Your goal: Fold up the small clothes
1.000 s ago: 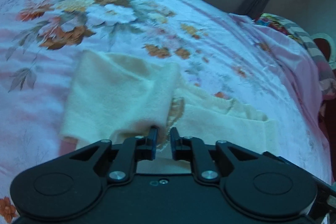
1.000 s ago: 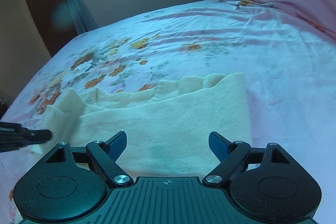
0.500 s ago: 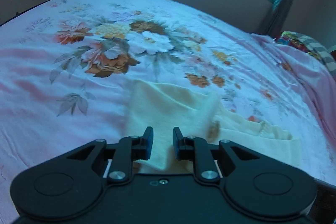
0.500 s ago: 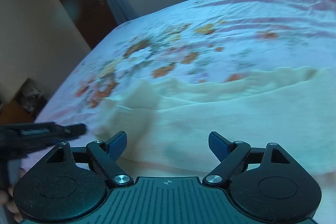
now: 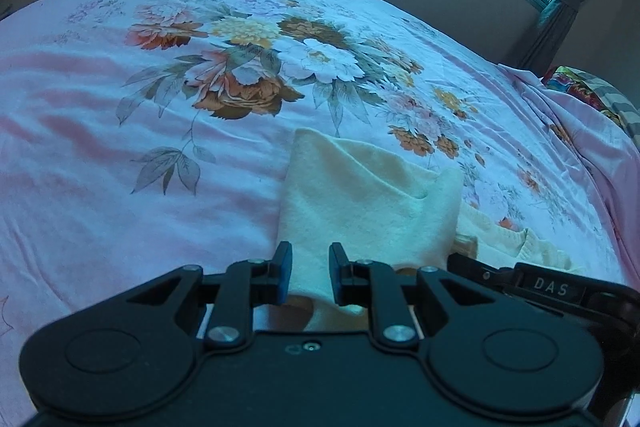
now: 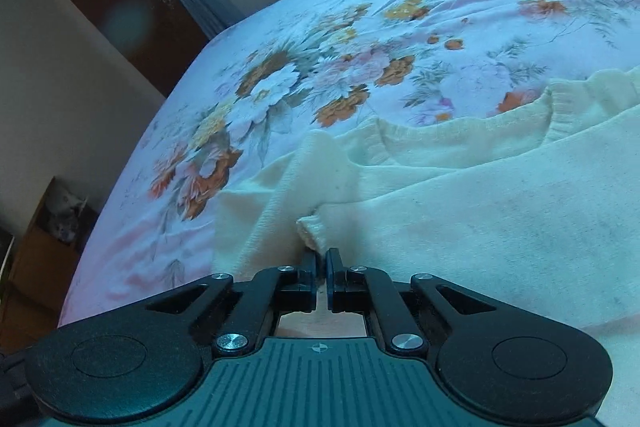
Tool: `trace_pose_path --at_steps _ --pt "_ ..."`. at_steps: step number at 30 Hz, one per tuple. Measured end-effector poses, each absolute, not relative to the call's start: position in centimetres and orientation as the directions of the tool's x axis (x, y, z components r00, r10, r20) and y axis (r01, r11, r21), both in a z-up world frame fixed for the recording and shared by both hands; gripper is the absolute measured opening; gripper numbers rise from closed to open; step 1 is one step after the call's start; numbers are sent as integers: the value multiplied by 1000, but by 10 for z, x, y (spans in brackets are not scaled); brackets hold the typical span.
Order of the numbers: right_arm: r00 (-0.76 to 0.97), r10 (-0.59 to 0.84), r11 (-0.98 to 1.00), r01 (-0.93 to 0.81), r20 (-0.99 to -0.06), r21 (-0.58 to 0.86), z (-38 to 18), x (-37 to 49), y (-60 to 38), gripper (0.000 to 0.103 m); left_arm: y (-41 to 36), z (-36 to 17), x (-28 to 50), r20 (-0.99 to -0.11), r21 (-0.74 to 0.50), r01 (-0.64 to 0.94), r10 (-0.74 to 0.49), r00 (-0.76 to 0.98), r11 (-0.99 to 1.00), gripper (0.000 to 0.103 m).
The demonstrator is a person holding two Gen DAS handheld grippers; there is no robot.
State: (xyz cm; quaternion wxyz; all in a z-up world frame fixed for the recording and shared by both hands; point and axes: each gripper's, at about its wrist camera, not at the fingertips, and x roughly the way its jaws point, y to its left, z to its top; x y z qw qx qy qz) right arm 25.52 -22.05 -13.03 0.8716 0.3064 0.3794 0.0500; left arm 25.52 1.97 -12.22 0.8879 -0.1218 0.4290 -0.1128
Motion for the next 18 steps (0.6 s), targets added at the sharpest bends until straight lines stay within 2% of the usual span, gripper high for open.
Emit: trace_pose_path --at_steps 3,8,13,18 --pt "723 321 793 147 -611 591 -128 249 -226 4 18 -122 254 -733 -312 101 -307 607 945 16" --pt "791 243 808 156 -562 569 -110 230 -241 2 11 -120 251 -732 -312 117 -317 603 943 16" --pt "842 118 841 197 -526 503 -82 192 -290 2 -21 -113 238 -717 -267 209 -339 609 941 16" --pt "844 -48 830 332 -534 449 -71 152 -371 2 -81 -118 221 -728 -212 341 -381 571 916 16"
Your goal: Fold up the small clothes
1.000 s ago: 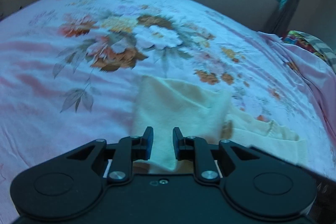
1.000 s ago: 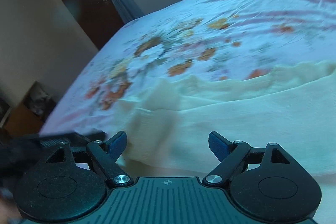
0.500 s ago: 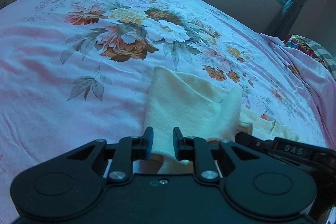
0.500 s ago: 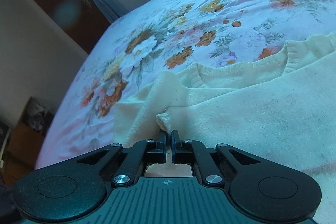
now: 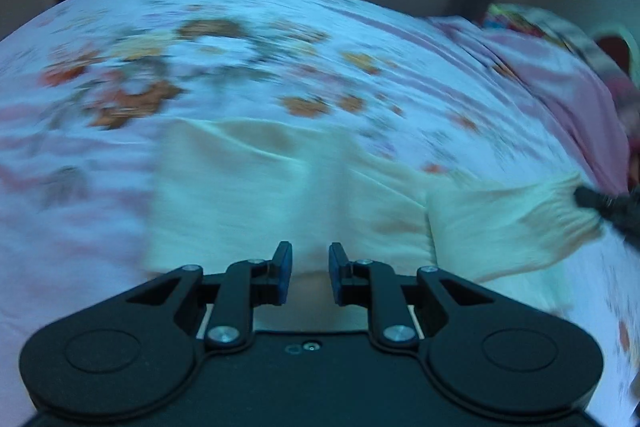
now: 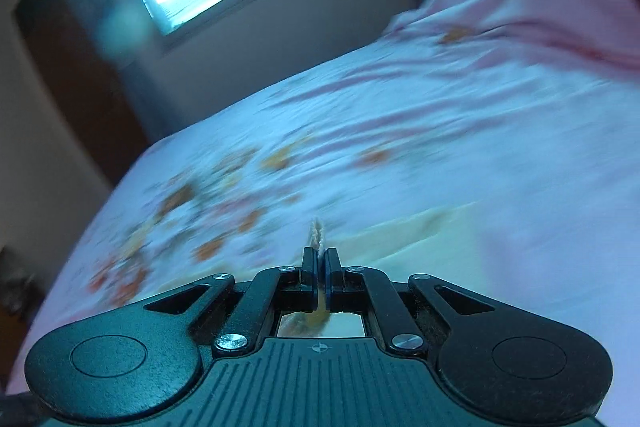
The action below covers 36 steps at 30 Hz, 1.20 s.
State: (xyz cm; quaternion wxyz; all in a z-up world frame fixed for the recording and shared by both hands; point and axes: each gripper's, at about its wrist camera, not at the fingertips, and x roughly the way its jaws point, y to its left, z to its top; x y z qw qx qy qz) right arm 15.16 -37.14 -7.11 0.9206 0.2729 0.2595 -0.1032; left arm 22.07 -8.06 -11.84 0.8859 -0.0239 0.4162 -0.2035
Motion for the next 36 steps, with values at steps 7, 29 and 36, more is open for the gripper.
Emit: trace_pose_path --at_steps 7,29,36 --pt "814 -197 796 458 -546 395 -68 101 -450 2 -159 -132 196 -744 -145 476 -413 526 868 21" --pt "823 -285 752 510 -491 419 -56 70 -492 2 -189 -164 206 -778 -47 503 -348 523 863 4" --pt "825 -363 737 539 -434 409 -30 57 -512 2 -218 -141 195 -736 -280 533 -535 416 799 2"
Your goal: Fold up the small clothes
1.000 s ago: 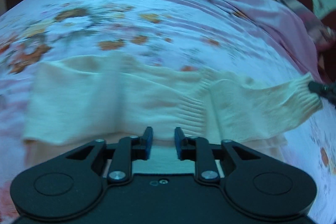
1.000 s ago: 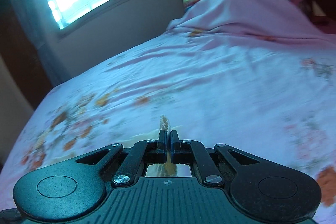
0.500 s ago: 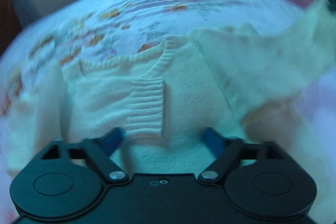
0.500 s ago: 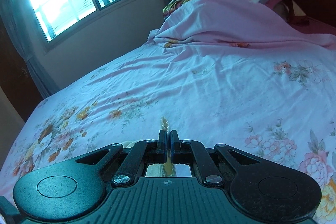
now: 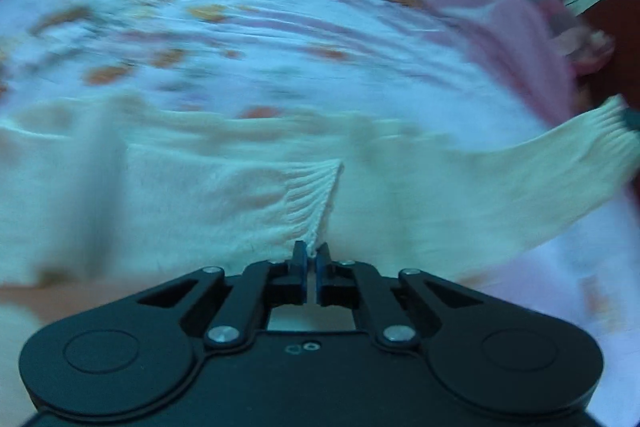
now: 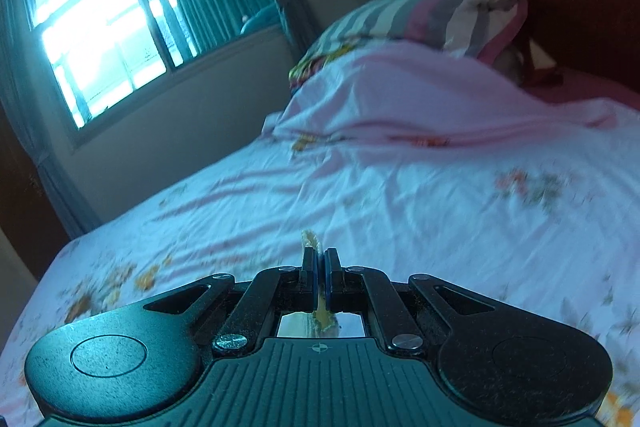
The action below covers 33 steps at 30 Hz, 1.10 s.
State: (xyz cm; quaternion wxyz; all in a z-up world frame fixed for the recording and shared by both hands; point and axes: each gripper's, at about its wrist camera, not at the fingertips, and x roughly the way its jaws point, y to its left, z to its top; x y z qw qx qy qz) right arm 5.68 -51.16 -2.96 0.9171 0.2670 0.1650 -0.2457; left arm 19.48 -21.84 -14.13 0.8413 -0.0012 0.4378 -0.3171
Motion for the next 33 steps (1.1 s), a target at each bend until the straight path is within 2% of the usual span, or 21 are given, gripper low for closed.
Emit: trace_pose_path --at_steps 2,5,9,12,14,17,21,24,33 --pt "821 -387 736 549 -419 396 -20 53 -517 2 -238 -135 186 -713 -346 559 -598 365 753 2" --pt "819 -409 741 555 -403 377 -6 49 -523 2 -257 -141 184 -728 -398 528 -609 315 750 3" --pt "835 -352 783 510 -422 357 -1 57 -511 2 -231 -139 186 -707 -474 467 -639 304 746 16" --pt "820 -184 782 457 -542 425 -28 79 -506 3 -203 -121 187 -705 -423 477 -610 361 770 16" --pt "782 -164 779 477 -602 407 -50 84 -500 3 -187 -110 187 -710 -323 511 -561 426 797 16" --pt "742 -116 721 520 -660 457 -82 72 -502 3 -159 -109 189 -720 -204 515 -484 498 833 16" --pt "676 -135 638 618 -724 458 -106 48 -525 3 -122 -122 195 -744 -178 458 -424 517 871 16" --pt "640 -126 560 677 -758 478 -122 35 -545 3 -104 -133 197 -758 -189 415 -401 514 890 16" --pt "689 -68 291 706 -722 646 -168 15 -581 3 -94 -143 193 -770 -185 398 -385 510 898 16"
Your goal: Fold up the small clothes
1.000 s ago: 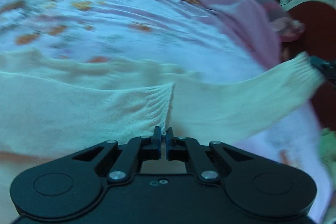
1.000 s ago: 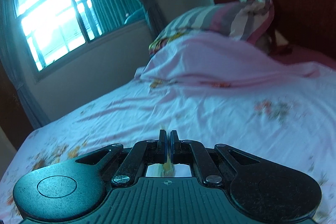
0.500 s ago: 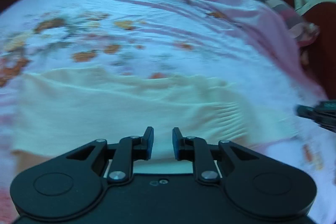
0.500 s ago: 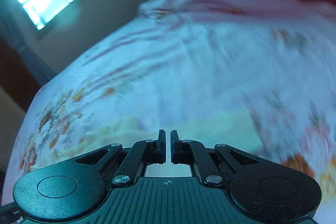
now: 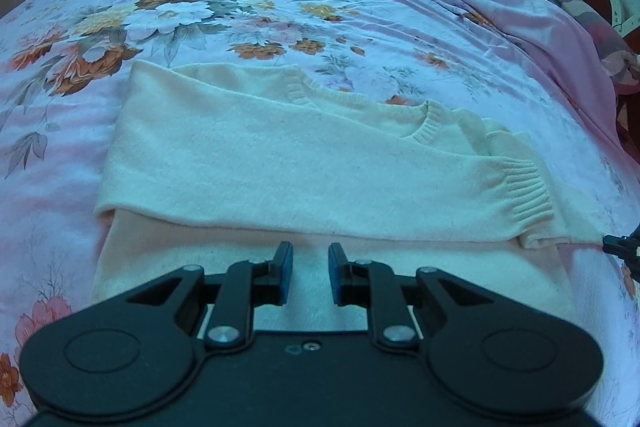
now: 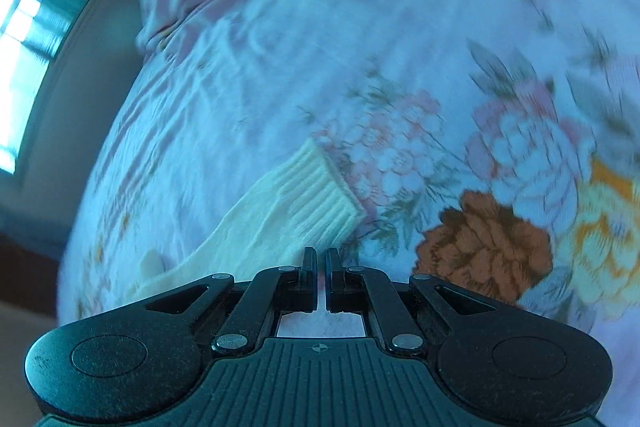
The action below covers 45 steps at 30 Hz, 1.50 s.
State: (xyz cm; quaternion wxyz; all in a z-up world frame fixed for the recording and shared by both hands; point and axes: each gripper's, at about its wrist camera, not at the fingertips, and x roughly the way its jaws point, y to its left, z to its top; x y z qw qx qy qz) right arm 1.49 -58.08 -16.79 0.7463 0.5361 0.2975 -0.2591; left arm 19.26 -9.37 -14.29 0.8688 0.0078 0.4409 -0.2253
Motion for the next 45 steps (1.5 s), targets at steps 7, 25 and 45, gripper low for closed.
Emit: trace_pose_path --at_steps 7,25,45 --pt "663 -110 299 733 -741 611 -160 0 -577 12 -96 -149 189 -772 -177 403 -380 509 898 16" --pt "680 -150 335 718 -717 610 -161 39 -564 55 -95 -150 193 -778 -169 378 -359 516 910 16" --pt "747 -493 598 663 -446 450 -29 33 -561 2 -96 -144 210 -766 -178 329 -341 545 927 16"
